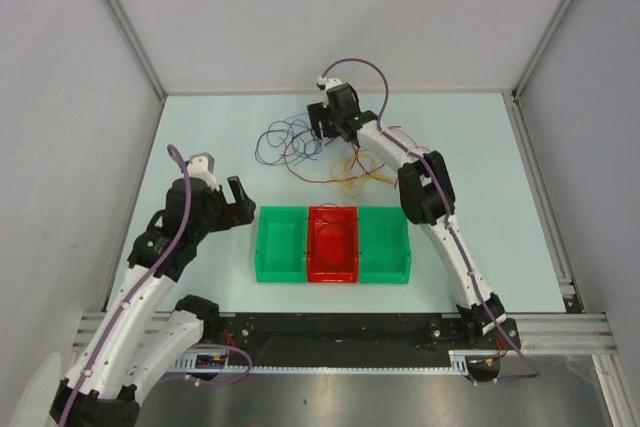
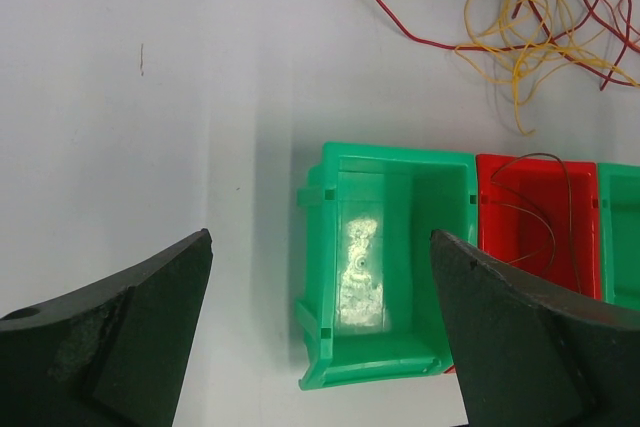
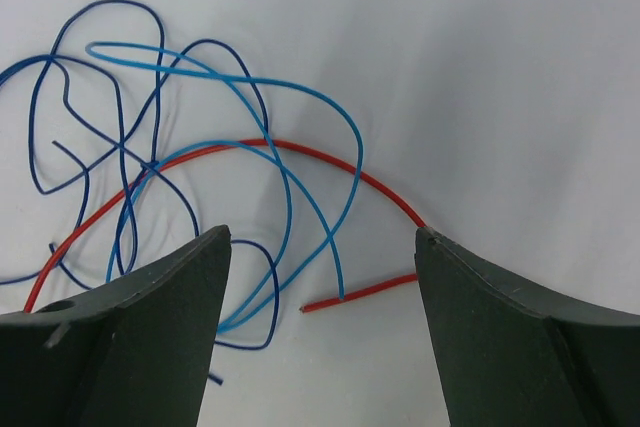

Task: Untangle the cables
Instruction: Pick up the cable from the cable.

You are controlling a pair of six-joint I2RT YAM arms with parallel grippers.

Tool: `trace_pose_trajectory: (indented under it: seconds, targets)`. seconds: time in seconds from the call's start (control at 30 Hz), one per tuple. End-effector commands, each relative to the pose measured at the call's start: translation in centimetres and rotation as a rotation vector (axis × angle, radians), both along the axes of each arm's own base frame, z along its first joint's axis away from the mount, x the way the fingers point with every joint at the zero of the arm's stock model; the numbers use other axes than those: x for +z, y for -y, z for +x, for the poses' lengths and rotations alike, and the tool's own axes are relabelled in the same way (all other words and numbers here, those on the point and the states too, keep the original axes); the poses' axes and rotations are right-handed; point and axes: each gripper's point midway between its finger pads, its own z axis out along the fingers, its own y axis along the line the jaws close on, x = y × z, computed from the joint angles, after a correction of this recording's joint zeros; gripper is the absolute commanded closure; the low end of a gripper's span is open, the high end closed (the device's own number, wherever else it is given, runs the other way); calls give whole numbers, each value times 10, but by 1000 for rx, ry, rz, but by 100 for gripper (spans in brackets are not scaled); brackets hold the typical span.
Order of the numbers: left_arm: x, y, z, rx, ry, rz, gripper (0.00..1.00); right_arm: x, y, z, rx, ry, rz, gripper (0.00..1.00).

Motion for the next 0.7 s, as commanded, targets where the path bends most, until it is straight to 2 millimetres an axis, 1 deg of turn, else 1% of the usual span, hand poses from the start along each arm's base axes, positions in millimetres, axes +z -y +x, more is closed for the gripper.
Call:
trace_pose_trajectory:
  seconds: [0.0,0.03,0.1,0.13,0.2,0.3,0.33,0.4,0.43,0.5,0.53,0.57,0.6,0.67]
  targets:
    - [12,0,4,0,32,3,5,32,-11,28,-7,141,46,21]
    - [12,0,3,-2,32,3,5,35,-9,33,-28,161,43,21]
    - [11,0,3,-1,29,7,5,27,-9,37,-35,161,40,21]
    - [12,0,3,-1,32,7,5,29,-9,40,-41,171,47,21]
    - [11,0,3,0,28,10,5,23,-9,42,-49,174,47,21]
    - [12,1,2,-2,29,13,5,25,-10,48,-65,200,61,21]
    - [11,2,2,-4,27,15,5,21,-9,50,-74,201,55,21]
    - [10,2,2,-5,24,16,5,27,-10,54,-77,224,65,22]
    - [10,2,2,-4,24,17,5,24,-12,54,-70,223,66,22]
    - [11,3,2,-9,26,16,5,27,-13,57,-66,234,75,23]
    - [10,3,2,-9,22,18,5,22,-14,56,-56,227,78,28]
    - [10,4,2,-11,22,20,5,23,-16,56,-50,229,84,32]
    - [10,4,2,-12,20,19,5,23,-16,57,-45,230,92,40]
    - [9,5,2,-14,19,21,5,22,-17,57,-37,232,95,53]
